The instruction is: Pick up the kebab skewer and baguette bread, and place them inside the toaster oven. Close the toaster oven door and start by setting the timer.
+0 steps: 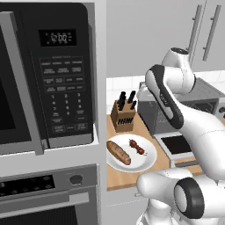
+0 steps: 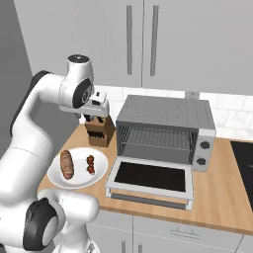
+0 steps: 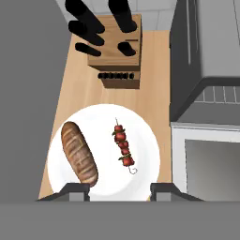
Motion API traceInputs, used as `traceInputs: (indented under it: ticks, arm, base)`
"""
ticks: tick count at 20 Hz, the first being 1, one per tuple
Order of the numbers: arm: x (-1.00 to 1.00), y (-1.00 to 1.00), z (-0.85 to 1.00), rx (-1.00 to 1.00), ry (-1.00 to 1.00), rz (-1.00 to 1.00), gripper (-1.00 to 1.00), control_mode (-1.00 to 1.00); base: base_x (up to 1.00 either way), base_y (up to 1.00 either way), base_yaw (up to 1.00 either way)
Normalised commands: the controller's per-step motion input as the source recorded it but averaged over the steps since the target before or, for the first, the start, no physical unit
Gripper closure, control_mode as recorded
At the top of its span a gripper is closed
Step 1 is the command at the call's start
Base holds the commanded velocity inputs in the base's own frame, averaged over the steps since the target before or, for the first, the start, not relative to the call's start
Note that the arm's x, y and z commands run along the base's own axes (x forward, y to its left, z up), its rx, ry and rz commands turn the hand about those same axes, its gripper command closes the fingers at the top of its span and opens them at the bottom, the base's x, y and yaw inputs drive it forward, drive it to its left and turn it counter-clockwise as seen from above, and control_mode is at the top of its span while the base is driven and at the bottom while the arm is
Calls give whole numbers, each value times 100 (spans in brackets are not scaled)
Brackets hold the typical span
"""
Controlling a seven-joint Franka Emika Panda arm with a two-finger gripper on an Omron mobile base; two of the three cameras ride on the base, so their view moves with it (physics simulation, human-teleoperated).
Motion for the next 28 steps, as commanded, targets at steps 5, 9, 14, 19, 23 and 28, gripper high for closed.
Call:
traceInputs:
  ticks: [5,9,14,19,23,28]
  arm:
    - [-13,-30,-17,0,-1,0,-100,-100]
    - [-66,-95,-36,3,-29,15,-100,-100]
    - [-38,-98,-24,7,-37,25,-100,-100]
    - [-4,-93,-17,7,-22,21,-100,-100]
    - [4,-33,-34,7,-20,15,-100,-100]
    - [20,-16,-35,15,-26,14,-100,-100]
  base:
    - [0,0,0]
    - [0,0,0]
    - [0,0,0]
    - [0,0,0]
    - [0,0,0]
    - [0,0,0]
